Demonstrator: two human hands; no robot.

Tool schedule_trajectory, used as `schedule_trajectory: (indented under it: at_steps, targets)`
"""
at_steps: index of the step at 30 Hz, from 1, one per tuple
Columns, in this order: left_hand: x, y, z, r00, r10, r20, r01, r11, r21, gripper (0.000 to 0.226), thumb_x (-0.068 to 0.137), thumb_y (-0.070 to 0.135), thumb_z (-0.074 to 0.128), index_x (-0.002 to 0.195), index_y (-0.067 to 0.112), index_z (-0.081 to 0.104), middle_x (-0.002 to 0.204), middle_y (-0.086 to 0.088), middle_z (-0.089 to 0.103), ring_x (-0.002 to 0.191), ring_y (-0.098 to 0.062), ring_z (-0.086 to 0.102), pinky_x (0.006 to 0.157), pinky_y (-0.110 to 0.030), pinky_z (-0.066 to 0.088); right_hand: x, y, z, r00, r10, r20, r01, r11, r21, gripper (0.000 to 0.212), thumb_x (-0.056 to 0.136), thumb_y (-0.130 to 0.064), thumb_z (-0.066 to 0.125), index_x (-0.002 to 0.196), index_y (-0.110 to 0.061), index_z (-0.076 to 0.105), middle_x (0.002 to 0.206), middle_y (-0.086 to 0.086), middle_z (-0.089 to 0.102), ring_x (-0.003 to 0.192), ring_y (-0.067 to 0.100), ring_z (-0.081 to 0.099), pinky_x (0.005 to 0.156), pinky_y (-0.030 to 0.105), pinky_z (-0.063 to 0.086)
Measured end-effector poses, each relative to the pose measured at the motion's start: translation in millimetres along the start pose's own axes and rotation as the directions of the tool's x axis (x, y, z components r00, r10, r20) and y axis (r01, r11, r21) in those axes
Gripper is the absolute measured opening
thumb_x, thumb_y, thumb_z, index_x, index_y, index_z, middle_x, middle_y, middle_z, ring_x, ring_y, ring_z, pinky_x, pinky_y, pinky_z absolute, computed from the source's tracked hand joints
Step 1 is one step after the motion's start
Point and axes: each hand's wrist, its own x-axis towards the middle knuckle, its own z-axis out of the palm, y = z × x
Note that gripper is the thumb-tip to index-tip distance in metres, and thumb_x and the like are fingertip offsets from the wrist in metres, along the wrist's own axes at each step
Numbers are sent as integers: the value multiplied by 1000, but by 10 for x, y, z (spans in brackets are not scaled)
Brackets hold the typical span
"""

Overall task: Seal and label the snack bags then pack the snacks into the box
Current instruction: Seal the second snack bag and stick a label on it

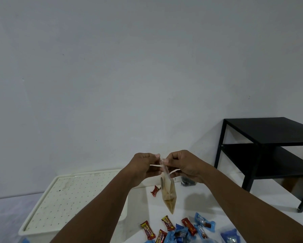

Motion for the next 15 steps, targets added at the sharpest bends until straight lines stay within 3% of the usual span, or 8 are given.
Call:
schedule_trajectory:
  at_steps: [5,8,10,13,15]
  targets:
    - [24,8,2,992,103,-66,-94,987,129,18,95,21,65,85,5,68,89,-11,70,81,-23,72,68,-32,59,12,-12,30,999,-6,-43,3,998,-62,19,96,-19,60,81,-12,68,78,6,72,71,17,69,65,28,56]
    - [10,34,-10,978,198,-69,-171,943,287,16,93,23,65,78,19,71,94,-1,72,92,-15,65,82,-38,58,17,-64,-10,1000,-2,-20,0,995,-96,16,98,-20,56,87,-11,64,86,10,73,83,24,72,67,32,56]
    - [-27,70,-46,977,211,-12,-192,908,372,21,90,17,61,76,23,74,101,5,74,96,-9,65,85,-31,52,11,-122,-67,1000,12,7,-11,995,-98,15,99,-20,55,90,-10,63,88,11,73,88,27,73,70,34,57]
    - [-66,88,-83,978,189,84,-205,846,492,22,86,5,63,82,21,78,100,8,75,81,0,64,72,-12,46,-1,-222,-148,999,20,46,-15,994,-106,15,99,-20,56,91,-10,63,87,11,72,90,28,73,73,37,57]
    - [-61,78,-79,973,208,96,-228,830,509,13,86,7,70,87,18,78,101,1,76,79,-7,64,73,-18,45,0,-281,-202,999,10,41,-5,993,-120,16,99,-21,57,91,-10,64,88,12,73,91,27,73,75,39,57]
